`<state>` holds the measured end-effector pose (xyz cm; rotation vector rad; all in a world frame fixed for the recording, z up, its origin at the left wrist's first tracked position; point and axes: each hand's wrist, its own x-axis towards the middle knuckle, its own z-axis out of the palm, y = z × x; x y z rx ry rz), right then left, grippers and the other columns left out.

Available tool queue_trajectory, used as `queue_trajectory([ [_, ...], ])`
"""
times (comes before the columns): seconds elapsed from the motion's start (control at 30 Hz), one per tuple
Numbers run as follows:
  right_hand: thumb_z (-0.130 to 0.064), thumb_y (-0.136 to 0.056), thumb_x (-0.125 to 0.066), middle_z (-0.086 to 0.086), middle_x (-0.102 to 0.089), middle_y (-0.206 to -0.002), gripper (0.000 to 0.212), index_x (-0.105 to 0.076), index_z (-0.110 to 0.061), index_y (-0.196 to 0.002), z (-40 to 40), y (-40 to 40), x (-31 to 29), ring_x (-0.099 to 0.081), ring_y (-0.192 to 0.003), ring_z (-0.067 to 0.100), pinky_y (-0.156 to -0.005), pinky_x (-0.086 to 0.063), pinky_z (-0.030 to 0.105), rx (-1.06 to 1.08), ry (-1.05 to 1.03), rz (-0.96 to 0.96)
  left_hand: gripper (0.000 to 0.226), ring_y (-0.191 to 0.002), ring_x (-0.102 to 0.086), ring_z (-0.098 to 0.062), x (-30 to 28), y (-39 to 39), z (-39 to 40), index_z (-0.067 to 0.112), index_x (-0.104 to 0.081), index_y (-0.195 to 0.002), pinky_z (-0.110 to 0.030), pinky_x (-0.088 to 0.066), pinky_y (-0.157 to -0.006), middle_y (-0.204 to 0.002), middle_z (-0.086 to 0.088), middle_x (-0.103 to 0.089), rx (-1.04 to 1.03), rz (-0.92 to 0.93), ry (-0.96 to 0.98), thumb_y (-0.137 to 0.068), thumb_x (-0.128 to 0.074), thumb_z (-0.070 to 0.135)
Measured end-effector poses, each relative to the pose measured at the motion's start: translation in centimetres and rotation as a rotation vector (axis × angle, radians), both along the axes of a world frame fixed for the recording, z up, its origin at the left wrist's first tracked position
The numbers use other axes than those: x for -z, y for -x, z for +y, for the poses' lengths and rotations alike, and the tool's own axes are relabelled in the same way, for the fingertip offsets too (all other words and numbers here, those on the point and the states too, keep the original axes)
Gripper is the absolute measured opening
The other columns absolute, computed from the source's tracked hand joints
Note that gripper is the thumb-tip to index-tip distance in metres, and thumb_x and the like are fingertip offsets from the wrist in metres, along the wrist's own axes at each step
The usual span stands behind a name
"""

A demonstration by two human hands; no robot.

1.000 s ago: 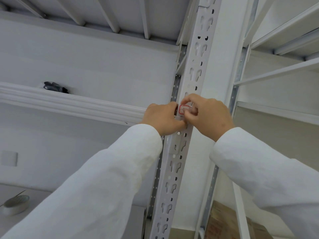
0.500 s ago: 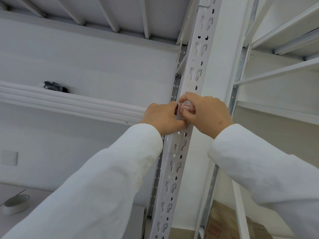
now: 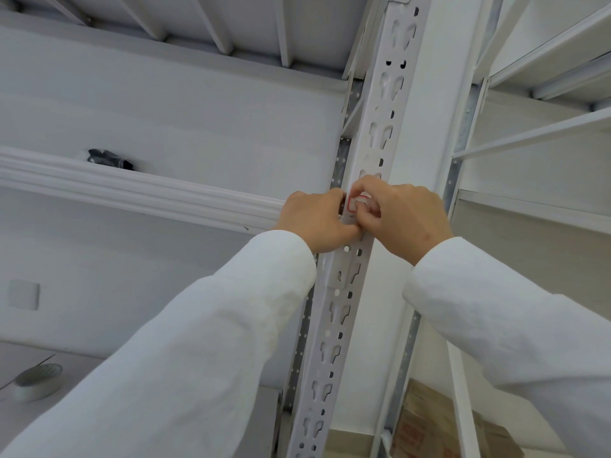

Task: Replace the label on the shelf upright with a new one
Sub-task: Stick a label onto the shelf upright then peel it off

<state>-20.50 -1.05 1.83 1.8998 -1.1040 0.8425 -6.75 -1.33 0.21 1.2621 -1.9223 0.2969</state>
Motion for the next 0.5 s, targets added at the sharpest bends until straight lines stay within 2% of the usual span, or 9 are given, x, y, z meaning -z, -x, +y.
queue_trajectory([
  [0.2, -0.031, -0.090, -0.045, 0.002, -0.052, -0.074, 0.019, -0.054, -0.021, -0.104, 0.3, -0.9, -1.1, -0.046, -0.066, 0.027, -0.060, -0.033, 0.031, 0.062, -0.064, 0.038, 0.022, -0.077, -0.050, -0.023, -0.1, 0.0, -0.1, 0.019, -0.044, -0.093, -0.028, -0.027, -0.074, -0.082, 0.002, -0.059, -0.018, -0.007, -0.009, -0.085, -0.049, 0.039],
  [0.33, -0.033, -0.087, -0.049, -0.001, -0.064, -0.081, 0.016, -0.058, -0.023, -0.096, 0.5, -0.6, -2.2, -0.050, -0.069, 0.022, -0.061, -0.033, 0.028, 0.060, -0.124, 0.117, 0.026, -0.078, -0.049, -0.023, 0.0, 0.0, -0.2, 0.019, -0.044, -0.092, -0.028, -0.027, -0.076, -0.082, 0.002, -0.059, -0.021, -0.002, -0.014, -0.086, -0.048, 0.044],
  [0.43, -0.035, -0.088, -0.049, -0.002, -0.060, -0.071, 0.020, -0.055, -0.026, -0.105, 0.4, 0.2, -2.1, -0.056, -0.067, 0.025, -0.059, -0.038, 0.029, -0.007, -0.108, 0.081, 0.028, -0.078, -0.049, -0.023, 0.1, 0.1, -0.3, 0.019, -0.044, -0.093, -0.028, -0.028, -0.078, -0.082, 0.002, -0.059, -0.026, -0.002, -0.006, -0.087, -0.046, 0.046],
  [0.5, -0.033, -0.088, -0.049, -0.004, -0.054, -0.066, 0.025, -0.054, -0.028, -0.112, 0.2, 0.3, -1.8, -0.054, -0.063, 0.025, -0.058, -0.040, 0.030, -0.031, -0.074, 0.084, 0.030, -0.080, -0.050, -0.022, 0.1, 0.1, -0.4, 0.018, -0.048, -0.098, -0.028, -0.028, -0.079, -0.084, 0.002, -0.061, -0.027, 0.006, 0.002, -0.087, -0.046, 0.046],
])
